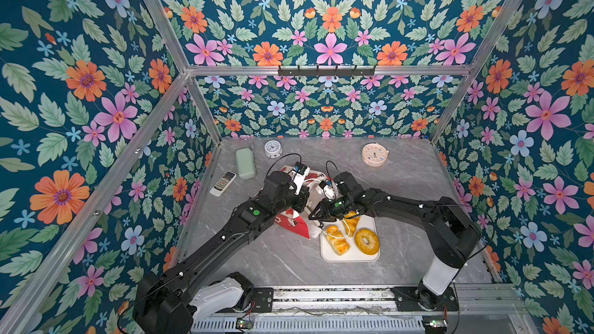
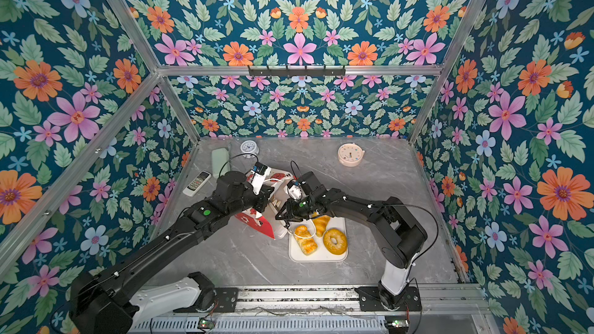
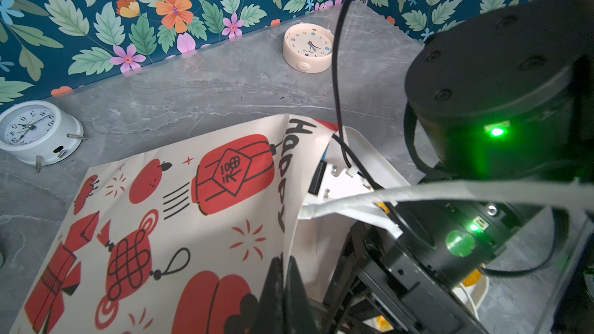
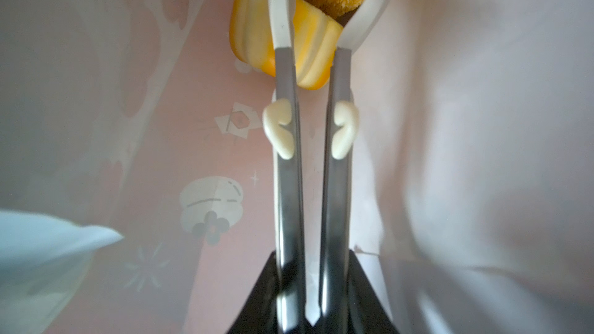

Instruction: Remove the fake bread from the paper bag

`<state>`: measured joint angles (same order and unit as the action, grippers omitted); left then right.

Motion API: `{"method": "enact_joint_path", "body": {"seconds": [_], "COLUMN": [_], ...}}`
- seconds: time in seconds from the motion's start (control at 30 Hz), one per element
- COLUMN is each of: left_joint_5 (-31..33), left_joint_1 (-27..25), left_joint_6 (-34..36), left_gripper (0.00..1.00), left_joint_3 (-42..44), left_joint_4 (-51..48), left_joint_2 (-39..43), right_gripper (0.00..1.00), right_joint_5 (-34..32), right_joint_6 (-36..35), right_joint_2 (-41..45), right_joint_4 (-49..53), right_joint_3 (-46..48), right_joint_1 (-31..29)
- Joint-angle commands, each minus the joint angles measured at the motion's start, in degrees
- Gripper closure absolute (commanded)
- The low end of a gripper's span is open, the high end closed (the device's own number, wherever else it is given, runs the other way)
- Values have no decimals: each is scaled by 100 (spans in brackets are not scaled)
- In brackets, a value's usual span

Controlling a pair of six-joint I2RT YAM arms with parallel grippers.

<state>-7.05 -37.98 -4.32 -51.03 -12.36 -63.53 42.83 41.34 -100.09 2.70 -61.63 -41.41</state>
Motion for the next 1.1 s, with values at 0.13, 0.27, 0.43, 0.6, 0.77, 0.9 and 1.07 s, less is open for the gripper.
{"method": "enact_joint_path", "body": {"seconds": [0.13, 0.27, 0.43, 0.6, 0.77, 0.9, 1.07], "left_joint_5": [212, 277, 288, 207, 82, 59, -115], "left_joint_1": [7, 7, 2, 4, 7, 6, 9], "left_joint_6": [80, 89, 89, 97, 132, 167, 159], "left_gripper": [100, 100, 100, 100, 100, 100, 100], "left_joint_3": [-30, -39, -22, -21, -82, -66, -57], "left_joint_4": [143, 160, 223, 202, 96, 61, 93], "left_joint_2": [-33, -43, -48, -33, -45, -23, -64], "right_gripper": [100, 100, 100, 100, 96, 84, 79], "right_joint_5": [-117, -195, -363, -219, -249, -317, -291], "right_joint_6": [-200, -315, -521, -548, -619, -645, -585], "right_joint_2": [352, 455, 705, 554, 376, 438, 272], "right_joint_4": [91, 361, 735, 843, 1048, 1139, 986], "right_joint_3": [80, 63, 45, -81, -130, -139, -169], "right_joint_1": [10, 14, 28, 45, 62, 98, 133]}}
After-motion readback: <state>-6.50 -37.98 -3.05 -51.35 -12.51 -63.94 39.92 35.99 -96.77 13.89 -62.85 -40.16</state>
